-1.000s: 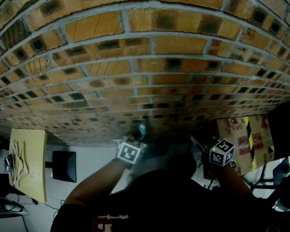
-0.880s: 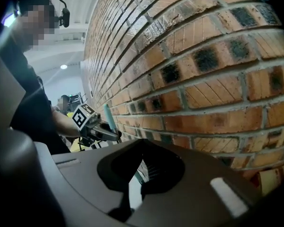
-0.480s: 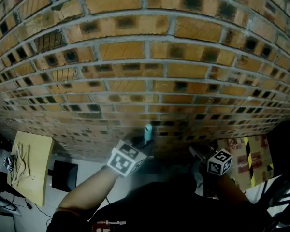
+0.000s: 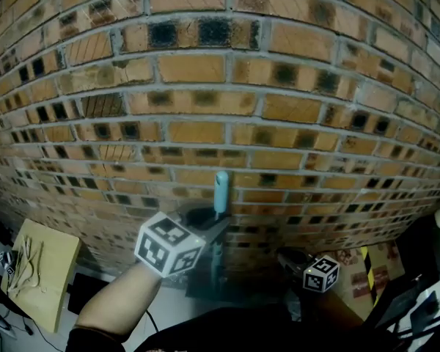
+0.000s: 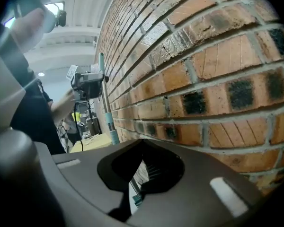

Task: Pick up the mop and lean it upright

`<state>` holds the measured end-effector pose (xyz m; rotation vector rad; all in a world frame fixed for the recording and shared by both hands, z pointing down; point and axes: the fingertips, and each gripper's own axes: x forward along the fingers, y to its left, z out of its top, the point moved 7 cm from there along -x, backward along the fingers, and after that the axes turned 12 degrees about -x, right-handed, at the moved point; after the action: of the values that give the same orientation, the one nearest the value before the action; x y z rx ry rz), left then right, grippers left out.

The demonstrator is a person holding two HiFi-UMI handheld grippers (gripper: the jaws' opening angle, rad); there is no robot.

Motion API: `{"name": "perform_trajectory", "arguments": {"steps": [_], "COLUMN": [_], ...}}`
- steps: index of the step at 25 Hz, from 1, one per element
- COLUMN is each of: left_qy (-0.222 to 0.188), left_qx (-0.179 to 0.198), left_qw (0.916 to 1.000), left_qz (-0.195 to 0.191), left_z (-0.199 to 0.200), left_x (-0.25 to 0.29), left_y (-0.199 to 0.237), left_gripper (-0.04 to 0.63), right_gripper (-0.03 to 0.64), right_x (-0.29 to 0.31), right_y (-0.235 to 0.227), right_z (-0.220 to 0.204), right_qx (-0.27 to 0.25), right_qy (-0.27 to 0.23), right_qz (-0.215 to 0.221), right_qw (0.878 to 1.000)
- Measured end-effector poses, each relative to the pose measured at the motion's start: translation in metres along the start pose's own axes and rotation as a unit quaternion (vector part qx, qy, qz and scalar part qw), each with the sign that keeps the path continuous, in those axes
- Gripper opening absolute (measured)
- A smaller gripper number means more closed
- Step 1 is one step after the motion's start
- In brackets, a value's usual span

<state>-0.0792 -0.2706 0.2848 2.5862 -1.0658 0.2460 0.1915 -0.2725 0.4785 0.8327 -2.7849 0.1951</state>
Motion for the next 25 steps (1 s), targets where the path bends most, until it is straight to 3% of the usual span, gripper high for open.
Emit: {"name": "perform_trajectory", "arguments": {"steps": [10, 14, 20, 25], "left_qy": [-0.062, -0.049, -0.069, -0.076], "left_qx": [0.025, 0.029, 0.033, 0.039], "left_qw": [0.9970, 0.9973, 0.9959, 0.9953], "left_qz": [-0.040, -0.045, -0.048, -0.045], "left_z": [0.111, 0.133, 0.167, 0.187], "left_x": [-0.028, -0.027, -0.041, -0.048], "left_y": [-0.022, -0.028, -0.035, -0.039], "left_gripper": [0.101, 0.101, 0.101, 0.103], "right_gripper": [0.014, 0.014, 0.014, 0.014], "right_x": [0.003, -0.003, -0.019, -0.026], "right_y": [0.003, 0.005, 0.011, 0.012], "right_z": [0.040, 0.072, 0.126, 0.145], "right_qx": [-0.022, -0.040, -0.076, -0.095], "right_qy": [-0.032, -0.059, -0.101, -0.113], "right_qz": [0.014, 0.012, 0.009, 0.008], "right_qw": [0.999, 0.997, 0.992, 0.989]}}
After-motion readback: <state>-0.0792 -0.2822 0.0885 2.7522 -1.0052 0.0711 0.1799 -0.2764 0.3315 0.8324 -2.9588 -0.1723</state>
